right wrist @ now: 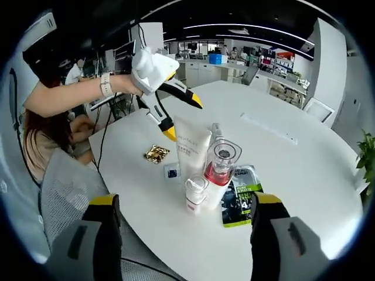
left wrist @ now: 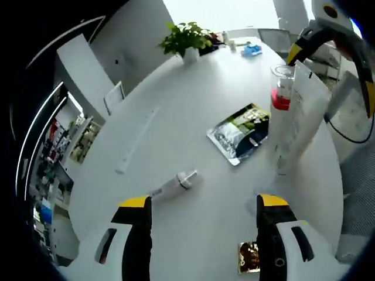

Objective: Arrange the skincare products in the storage area until every visible bottle or jar stands upright without overlapping.

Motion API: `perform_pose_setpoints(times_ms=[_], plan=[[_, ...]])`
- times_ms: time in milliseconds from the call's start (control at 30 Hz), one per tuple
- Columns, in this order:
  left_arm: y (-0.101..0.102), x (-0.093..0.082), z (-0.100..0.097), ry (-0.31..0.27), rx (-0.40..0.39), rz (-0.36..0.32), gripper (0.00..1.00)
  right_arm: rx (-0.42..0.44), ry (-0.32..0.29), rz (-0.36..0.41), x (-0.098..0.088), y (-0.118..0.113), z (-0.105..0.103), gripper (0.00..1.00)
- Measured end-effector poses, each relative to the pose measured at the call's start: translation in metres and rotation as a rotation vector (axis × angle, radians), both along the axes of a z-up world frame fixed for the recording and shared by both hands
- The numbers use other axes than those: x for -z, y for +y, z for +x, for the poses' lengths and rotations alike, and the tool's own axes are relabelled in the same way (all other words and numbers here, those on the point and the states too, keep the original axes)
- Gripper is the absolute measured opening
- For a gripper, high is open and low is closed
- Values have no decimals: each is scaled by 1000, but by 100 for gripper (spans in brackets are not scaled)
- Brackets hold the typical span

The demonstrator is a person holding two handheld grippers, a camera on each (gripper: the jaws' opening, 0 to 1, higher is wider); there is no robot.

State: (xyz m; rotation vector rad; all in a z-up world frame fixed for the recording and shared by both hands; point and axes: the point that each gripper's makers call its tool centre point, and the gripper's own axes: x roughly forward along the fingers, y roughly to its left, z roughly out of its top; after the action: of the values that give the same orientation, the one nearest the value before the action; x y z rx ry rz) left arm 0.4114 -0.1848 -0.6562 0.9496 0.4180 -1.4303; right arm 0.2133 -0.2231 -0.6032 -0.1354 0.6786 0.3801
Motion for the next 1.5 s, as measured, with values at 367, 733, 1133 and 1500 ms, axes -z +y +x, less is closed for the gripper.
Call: perform_pose_setpoints(times_ms=[367, 733, 1133, 1500], plan=[[-28, 17, 24, -91, 157, 87, 55, -1, 22, 36, 5, 7, -2, 89], [-46, 45, 31, -141, 271, 191, 53, 11, 40, 49, 13, 3, -2, 88], [-68, 69, 39, -85, 295, 228, 46, 28, 47, 56, 15, -12, 2, 87], [-73, 82, 35, -23, 317, 272, 35, 48, 53, 77, 21, -18, 6, 86]])
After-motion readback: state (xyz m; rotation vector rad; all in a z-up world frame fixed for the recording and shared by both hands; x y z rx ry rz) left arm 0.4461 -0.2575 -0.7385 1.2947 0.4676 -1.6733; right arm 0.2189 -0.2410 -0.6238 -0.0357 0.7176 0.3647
